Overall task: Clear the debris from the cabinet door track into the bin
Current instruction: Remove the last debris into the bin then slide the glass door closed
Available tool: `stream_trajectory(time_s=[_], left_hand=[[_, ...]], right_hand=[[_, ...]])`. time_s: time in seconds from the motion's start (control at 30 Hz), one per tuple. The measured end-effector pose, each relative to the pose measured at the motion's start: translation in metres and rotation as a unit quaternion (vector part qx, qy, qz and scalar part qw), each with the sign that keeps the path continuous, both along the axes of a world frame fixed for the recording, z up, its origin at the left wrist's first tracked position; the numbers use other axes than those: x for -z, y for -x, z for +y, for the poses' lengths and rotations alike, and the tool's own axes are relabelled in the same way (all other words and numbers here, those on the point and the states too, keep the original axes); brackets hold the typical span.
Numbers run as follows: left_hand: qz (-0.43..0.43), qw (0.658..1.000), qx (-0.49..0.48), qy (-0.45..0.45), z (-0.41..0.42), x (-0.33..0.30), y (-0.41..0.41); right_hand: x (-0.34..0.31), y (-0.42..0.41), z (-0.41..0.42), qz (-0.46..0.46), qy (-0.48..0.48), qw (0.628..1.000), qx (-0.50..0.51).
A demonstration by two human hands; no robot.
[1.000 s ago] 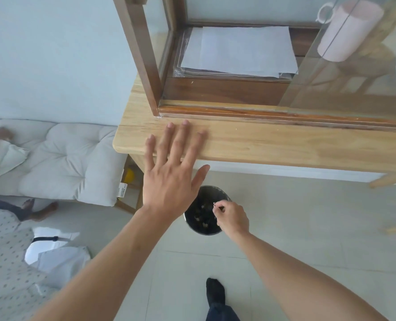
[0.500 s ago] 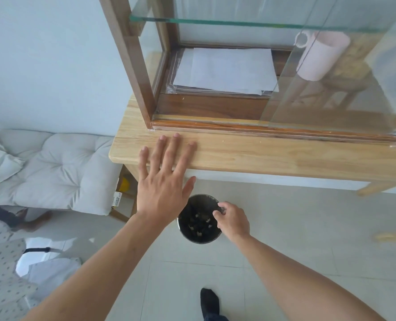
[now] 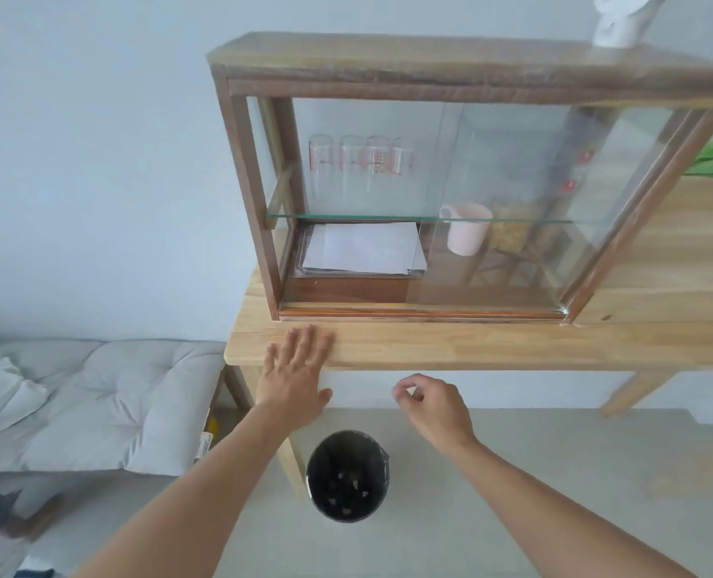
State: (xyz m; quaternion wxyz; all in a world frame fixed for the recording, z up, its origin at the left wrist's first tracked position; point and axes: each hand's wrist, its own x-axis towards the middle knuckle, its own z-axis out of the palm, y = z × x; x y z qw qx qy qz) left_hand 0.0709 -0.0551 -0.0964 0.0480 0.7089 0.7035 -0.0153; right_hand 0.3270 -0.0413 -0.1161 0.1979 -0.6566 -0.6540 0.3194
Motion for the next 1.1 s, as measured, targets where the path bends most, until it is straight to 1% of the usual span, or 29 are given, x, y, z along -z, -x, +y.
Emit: stream_trajectory(time_s=[0.13, 0.2, 0.27, 0.4, 0.5, 0.57, 0.63, 0.67, 0.77, 0.83, 1.0, 1.1], left_hand=[[-0.024, 0.999, 0.011, 0.045, 0.007, -0.024, 0.004], [-0.053, 0.998, -0.012, 0.043, 0.008, -0.035, 0.007], [-0.090, 0.994, -0.056, 0.033, 0.008, -0.043, 0.010], [-0.173, 0.971, -0.162, -0.018, 0.009, -0.060, 0.025], [-0.238, 0.946, -0.202, -0.090, 0.015, -0.075, 0.040], [-0.274, 0.933, -0.197, -0.128, 0.021, -0.084, 0.047], [-0.301, 0.924, -0.180, -0.155, 0.027, -0.093, 0.050], [-0.310, 0.920, -0.169, -0.167, 0.029, -0.097, 0.050], [-0.334, 0.911, -0.144, -0.193, 0.034, -0.103, 0.045], [-0.349, 0.906, -0.141, -0.192, 0.036, -0.102, 0.041], [-0.390, 0.888, -0.153, -0.189, 0.040, -0.099, 0.038], [-0.384, 0.891, -0.152, -0.190, 0.041, -0.098, 0.039]], right_hand=[[-0.045, -0.007, 0.014, 0.019, -0.051, 0.998, -0.002], [-0.065, -0.008, 0.024, 0.026, -0.083, 0.996, 0.005], [-0.083, -0.008, 0.032, 0.029, -0.115, 0.993, 0.009], [-0.114, -0.009, 0.052, 0.028, -0.190, 0.981, -0.007], [-0.132, -0.015, 0.065, -0.012, -0.260, 0.964, -0.044], [-0.142, -0.023, 0.072, -0.066, -0.322, 0.943, -0.054], [-0.149, -0.032, 0.080, -0.147, -0.403, 0.902, -0.057], [-0.153, -0.037, 0.084, -0.187, -0.428, 0.882, -0.060], [-0.162, -0.055, 0.097, -0.297, -0.467, 0.831, -0.061], [-0.166, -0.071, 0.108, -0.348, -0.486, 0.800, -0.052], [-0.173, -0.098, 0.138, -0.416, -0.510, 0.750, -0.069], [-0.170, -0.097, 0.145, -0.423, -0.516, 0.742, -0.068]])
